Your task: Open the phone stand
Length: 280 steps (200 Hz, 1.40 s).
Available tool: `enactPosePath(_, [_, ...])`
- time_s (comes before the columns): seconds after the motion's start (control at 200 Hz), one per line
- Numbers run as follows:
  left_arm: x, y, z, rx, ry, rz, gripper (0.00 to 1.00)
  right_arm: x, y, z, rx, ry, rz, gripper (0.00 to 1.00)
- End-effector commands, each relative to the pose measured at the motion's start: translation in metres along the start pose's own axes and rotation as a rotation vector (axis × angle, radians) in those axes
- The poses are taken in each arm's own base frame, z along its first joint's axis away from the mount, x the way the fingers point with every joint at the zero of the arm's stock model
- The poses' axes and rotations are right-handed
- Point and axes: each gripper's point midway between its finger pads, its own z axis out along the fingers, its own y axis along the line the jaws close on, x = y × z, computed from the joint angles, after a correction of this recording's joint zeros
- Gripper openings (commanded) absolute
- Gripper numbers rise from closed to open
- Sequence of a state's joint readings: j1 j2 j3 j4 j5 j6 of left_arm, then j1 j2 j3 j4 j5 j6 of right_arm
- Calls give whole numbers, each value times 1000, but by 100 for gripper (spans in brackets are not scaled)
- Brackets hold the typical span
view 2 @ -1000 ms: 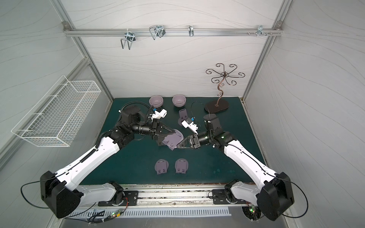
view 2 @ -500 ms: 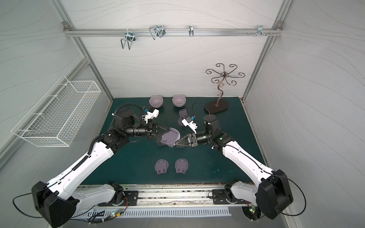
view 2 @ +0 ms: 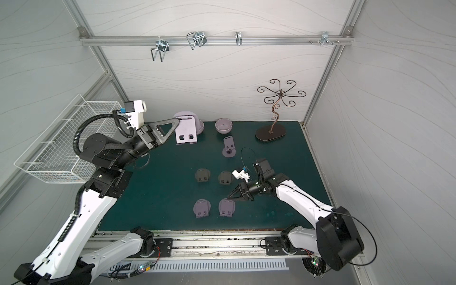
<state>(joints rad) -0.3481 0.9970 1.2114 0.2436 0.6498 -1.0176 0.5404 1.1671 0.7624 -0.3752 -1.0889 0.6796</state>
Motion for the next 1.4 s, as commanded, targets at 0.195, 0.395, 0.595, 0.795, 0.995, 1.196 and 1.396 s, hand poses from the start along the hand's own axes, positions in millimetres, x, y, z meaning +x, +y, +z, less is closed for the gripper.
enactPosePath(0.195, [33,39,-6,27,8,-229,0,-42,101,-52,-78,-318,-316,61])
enactPosePath(0.395, [52,49,-16,19,17,-335,0,-59,106,-33,-130,-290,-345,59])
enactPosePath(0.595, [66,56,-23,-12,22,-385,0,-73,117,-11,-178,-261,-372,61])
enactPosePath(0.795, [76,65,-27,-68,32,-396,0,-80,134,-12,-240,-270,-406,60])
enactPosePath(0.995, [81,74,-25,-107,40,-398,0,-75,148,-11,-258,-265,-456,60])
enactPosePath(1.196, [85,75,-21,-110,56,-400,0,-70,149,-1,-245,-236,-481,58])
enactPosePath(1.396, [88,74,-21,-107,60,-401,0,-76,145,8,-234,-215,-467,52])
